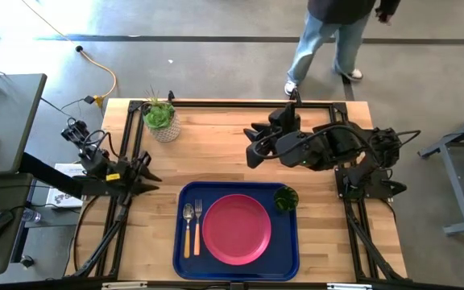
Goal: Pick and place plate/cup/fork/spoon on tray
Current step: Return to Home Position
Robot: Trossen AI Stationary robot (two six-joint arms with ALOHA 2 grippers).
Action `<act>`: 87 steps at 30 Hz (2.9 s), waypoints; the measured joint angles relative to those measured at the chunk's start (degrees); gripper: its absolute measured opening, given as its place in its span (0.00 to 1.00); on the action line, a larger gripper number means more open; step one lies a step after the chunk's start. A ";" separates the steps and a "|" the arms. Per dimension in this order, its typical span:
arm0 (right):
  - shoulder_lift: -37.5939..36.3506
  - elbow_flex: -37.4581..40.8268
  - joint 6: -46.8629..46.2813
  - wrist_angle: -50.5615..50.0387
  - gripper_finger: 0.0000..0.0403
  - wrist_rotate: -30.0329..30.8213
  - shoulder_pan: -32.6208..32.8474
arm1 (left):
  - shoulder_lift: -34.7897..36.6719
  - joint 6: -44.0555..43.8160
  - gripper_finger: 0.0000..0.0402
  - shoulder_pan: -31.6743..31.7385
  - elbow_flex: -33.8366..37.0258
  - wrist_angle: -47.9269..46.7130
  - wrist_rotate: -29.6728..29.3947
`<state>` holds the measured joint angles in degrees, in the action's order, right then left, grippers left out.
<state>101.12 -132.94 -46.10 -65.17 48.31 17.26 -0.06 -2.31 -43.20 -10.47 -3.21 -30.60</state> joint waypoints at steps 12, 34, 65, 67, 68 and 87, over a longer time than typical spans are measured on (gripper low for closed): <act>-0.10 0.00 0.04 -0.90 0.31 1.24 -1.94 | -0.19 -4.22 0.24 9.33 6.99 -0.05 3.98; -10.21 -0.04 2.71 -20.86 0.31 6.39 2.32 | -0.56 0.38 0.24 23.40 7.79 -0.46 22.06; -19.30 27.33 52.35 16.00 0.31 -57.55 -14.18 | -0.56 -0.50 0.24 23.41 7.79 -0.14 19.91; -23.35 36.55 50.72 23.52 0.31 -58.81 -14.27 | -0.56 -0.50 0.24 23.41 7.79 -0.14 19.91; -25.40 40.71 49.59 26.75 0.31 -59.02 -14.26 | -0.56 -0.50 0.24 23.41 7.79 -0.14 19.91; -61.46 103.06 39.57 76.10 0.31 -59.90 -13.84 | -0.56 -0.50 0.24 23.39 7.79 -0.15 19.94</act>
<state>39.66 -29.89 -6.53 10.93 -11.60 3.42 -0.63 -2.81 -19.81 -2.68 -3.36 -10.66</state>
